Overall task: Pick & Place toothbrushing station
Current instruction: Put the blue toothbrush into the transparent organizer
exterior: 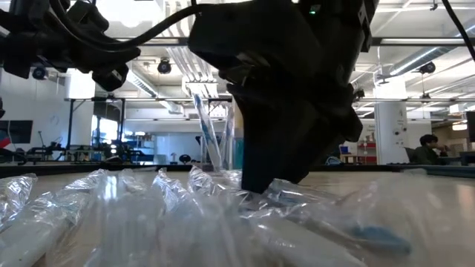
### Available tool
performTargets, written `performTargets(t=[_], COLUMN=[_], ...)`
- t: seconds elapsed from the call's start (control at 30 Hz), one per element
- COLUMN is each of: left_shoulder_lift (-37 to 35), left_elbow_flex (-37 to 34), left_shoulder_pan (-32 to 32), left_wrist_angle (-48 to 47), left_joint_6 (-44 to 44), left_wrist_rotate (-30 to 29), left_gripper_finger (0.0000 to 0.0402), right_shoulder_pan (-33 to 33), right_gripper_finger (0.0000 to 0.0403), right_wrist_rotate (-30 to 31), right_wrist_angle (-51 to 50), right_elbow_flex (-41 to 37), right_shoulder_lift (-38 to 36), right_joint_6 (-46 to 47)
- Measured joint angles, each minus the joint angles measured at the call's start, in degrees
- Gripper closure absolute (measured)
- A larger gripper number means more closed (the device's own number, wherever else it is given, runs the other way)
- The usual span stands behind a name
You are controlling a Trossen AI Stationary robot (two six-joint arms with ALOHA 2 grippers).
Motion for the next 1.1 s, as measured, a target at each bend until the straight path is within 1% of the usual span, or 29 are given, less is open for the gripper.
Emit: performTargets(t=[0.2,0.4,0.47,0.67,0.77,0.9,0.97,1.1], left_shoulder_lift=[0.0,0.0,0.0,0.02,0.02,0.02,0.02,0.04], left_elbow_flex=[0.0,0.0,0.0,0.0,0.0,0.0,0.0,0.0], left_shoulder_pan=[0.0,0.0,0.0,0.0,0.0,0.0,0.0,0.0], left_wrist_angle=[-0.02,-0.02,-0.01,-0.01,-0.01,0.0,-0.02,-0.03], left_joint_6=[-0.04,-0.04,-0.06,-0.51,-0.52,-0.5,-0.5,-0.48], left_wrist_rotate=[0.06,0.05,0.04,0.59,0.95,1.38,1.36,1.36], left_gripper_finger=[0.0393,0.0388,0.0386,0.0389,0.039,0.0388,0.0386,0.0386], right_shoulder_pan=[-0.13,-0.39,-0.48,-0.52,-0.23,1.05,1.64,0.97], right_gripper_finger=[0.0286,0.0362,0.0383,0.0395,0.0396,0.0396,0.0396,0.0396], right_wrist_rotate=[-0.04,0.65,2.45,7.96,10.51,17.35,20.27,20.63], right_wrist_angle=[-0.63,-0.8,-0.35,-0.28,0.12,1.21,4.34,14.94], right_elbow_flex=[-0.08,-0.33,-0.33,-0.55,-0.53,-1.59,-3.36,-9.87], right_shoulder_lift=[0.0,0.0,0.0,-2.78,-6.66,-13.15,-17.17,-25.07], right_joint_6=[-3.57,-6.6,-8.28,-14.1,-17.44,-22.94,-26.47,-33.85])
